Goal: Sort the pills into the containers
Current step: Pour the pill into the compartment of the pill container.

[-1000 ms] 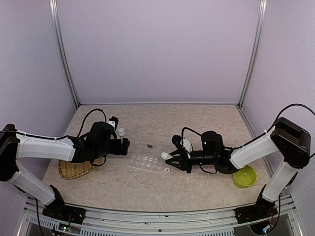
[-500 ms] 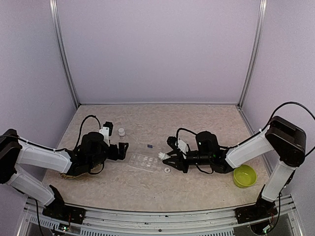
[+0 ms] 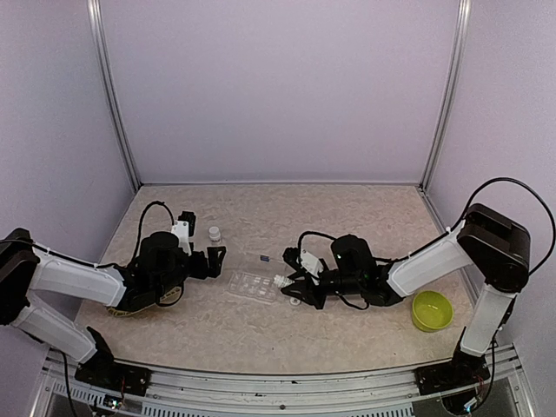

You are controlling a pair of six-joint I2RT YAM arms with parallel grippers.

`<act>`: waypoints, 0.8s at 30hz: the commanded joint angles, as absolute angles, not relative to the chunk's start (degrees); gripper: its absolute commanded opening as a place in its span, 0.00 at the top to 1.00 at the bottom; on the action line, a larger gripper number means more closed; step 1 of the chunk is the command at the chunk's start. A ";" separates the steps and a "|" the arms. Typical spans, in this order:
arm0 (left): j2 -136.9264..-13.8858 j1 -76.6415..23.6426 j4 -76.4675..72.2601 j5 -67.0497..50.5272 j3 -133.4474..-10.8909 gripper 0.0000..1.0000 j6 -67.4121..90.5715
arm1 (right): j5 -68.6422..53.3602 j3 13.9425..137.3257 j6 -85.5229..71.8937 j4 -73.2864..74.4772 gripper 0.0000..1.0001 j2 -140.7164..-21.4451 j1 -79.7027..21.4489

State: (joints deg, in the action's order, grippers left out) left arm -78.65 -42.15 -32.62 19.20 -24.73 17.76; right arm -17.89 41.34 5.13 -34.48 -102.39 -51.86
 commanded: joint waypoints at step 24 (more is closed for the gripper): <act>-78.96 -41.23 -34.06 17.18 -24.74 0.01 18.19 | -9.48 48.70 8.16 -21.13 0.94 -106.46 -53.17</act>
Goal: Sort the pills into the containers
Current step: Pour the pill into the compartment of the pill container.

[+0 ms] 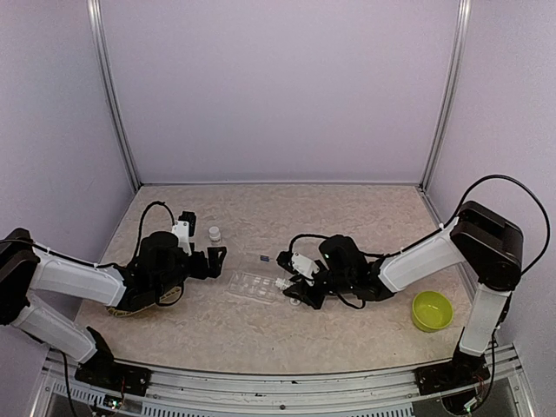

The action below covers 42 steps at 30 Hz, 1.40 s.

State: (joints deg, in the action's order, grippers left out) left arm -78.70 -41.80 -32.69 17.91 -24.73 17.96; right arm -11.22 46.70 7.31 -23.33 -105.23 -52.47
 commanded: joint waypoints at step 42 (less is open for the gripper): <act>-79.46 -41.05 -33.75 16.18 -25.31 0.01 18.04 | -4.21 56.79 8.98 -6.47 0.94 -107.56 -54.62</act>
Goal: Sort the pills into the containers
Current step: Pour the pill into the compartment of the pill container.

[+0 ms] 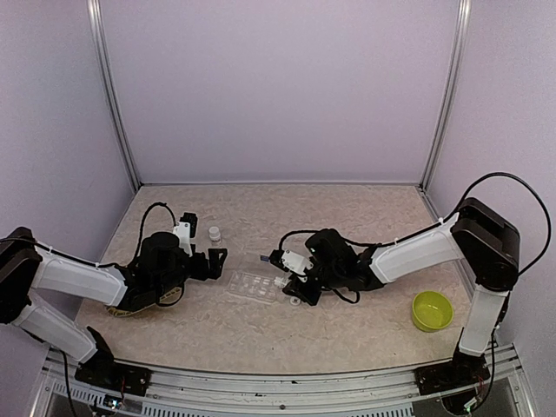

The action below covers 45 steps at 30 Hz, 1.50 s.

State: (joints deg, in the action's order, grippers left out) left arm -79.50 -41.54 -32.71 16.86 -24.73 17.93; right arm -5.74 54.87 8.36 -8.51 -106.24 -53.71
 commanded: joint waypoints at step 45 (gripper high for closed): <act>-79.38 -41.04 -33.59 15.56 -25.39 0.01 17.89 | 1.70 62.82 9.20 5.37 0.93 -108.93 -56.20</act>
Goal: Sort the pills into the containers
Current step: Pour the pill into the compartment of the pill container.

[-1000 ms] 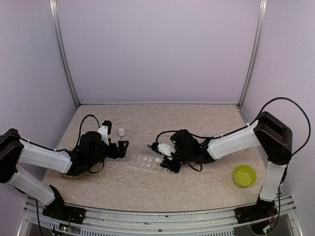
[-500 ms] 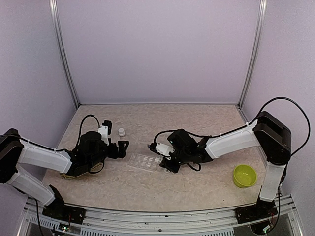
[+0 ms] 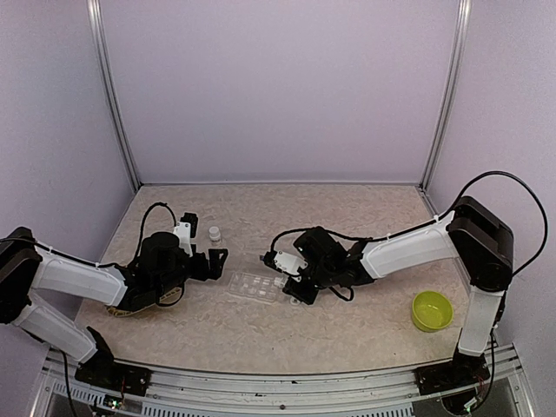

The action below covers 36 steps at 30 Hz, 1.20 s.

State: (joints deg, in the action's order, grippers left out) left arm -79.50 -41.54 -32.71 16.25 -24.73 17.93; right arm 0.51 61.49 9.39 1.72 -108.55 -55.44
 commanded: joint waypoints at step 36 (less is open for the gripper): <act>-79.45 -41.04 -33.66 15.38 -25.40 0.01 17.86 | 2.90 67.16 9.13 14.28 0.93 -108.77 -56.60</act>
